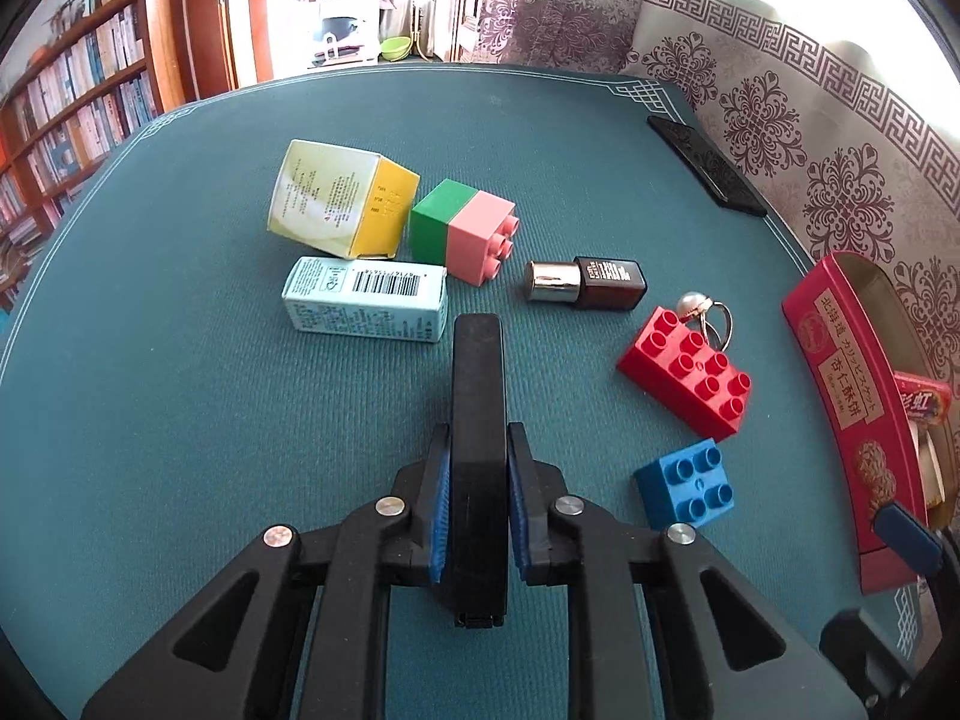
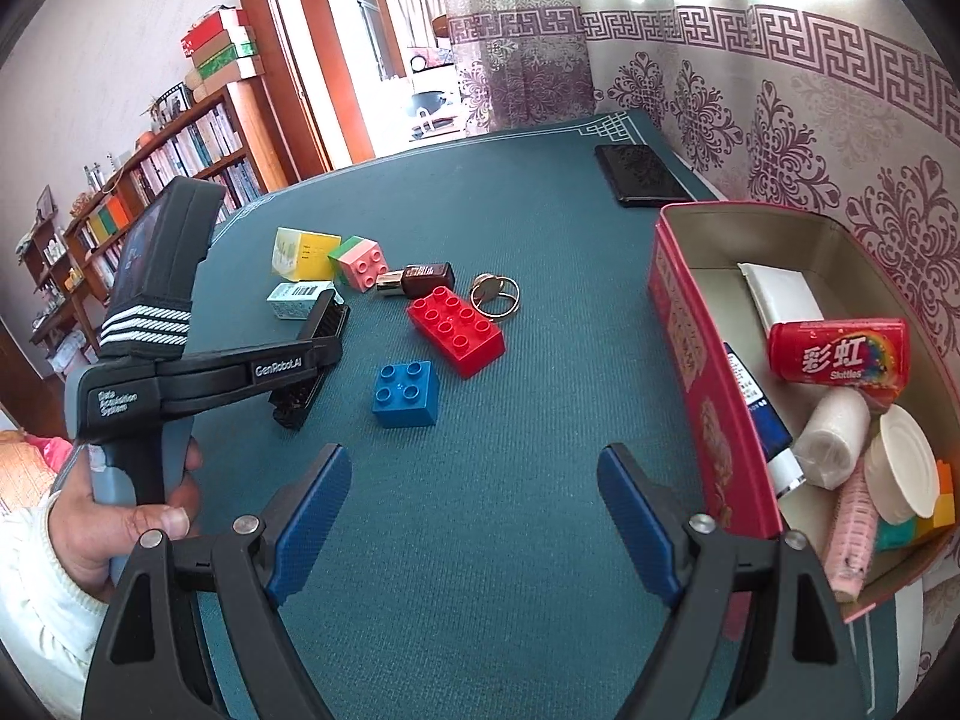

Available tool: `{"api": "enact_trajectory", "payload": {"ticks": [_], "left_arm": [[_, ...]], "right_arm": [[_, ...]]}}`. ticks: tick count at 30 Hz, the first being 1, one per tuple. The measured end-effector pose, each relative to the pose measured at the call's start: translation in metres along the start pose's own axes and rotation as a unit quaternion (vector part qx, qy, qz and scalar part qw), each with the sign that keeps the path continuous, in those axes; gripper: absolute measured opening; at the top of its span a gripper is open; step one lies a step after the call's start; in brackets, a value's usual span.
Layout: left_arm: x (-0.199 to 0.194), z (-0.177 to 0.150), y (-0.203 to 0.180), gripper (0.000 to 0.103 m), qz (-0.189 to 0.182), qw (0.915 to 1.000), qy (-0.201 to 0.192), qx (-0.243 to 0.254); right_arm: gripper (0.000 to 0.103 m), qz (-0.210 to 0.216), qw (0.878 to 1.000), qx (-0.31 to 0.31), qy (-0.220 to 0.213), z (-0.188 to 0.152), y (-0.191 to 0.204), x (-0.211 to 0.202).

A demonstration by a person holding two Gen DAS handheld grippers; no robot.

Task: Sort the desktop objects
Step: 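Close left tool on the black comb and lift it, then grasp the blue block with right tool while left tool holds the black comb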

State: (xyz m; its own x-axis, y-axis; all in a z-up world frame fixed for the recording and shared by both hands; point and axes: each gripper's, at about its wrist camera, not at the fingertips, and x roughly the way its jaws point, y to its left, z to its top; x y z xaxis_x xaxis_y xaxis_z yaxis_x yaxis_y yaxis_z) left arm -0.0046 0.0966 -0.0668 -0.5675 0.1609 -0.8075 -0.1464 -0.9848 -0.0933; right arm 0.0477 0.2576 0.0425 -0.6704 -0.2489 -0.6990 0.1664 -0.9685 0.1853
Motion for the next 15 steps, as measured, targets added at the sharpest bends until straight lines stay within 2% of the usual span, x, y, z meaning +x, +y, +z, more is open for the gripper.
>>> {"api": "enact_trajectory", "payload": {"ticks": [7,12,13,15], "left_arm": [[-0.006,-0.003,0.024,0.018,-0.017,0.9998,-0.005,-0.013],[-0.004,-0.004,0.027,0.018,-0.027,0.9995,-0.008,-0.016],[-0.004,-0.004,0.028,0.018,-0.027,0.9995,-0.010,-0.015],[-0.003,-0.003,0.028,0.018,-0.027,0.9995,-0.011,-0.015]], "right_arm": [[0.087,-0.002,1.000,-0.005,0.026,0.017,0.008,0.024],[0.087,-0.008,0.999,-0.013,0.036,0.027,0.019,0.041],[0.086,-0.012,0.999,-0.019,0.037,0.028,0.022,0.045],[0.078,-0.022,0.998,-0.030,0.040,0.030,0.030,0.053]]}}
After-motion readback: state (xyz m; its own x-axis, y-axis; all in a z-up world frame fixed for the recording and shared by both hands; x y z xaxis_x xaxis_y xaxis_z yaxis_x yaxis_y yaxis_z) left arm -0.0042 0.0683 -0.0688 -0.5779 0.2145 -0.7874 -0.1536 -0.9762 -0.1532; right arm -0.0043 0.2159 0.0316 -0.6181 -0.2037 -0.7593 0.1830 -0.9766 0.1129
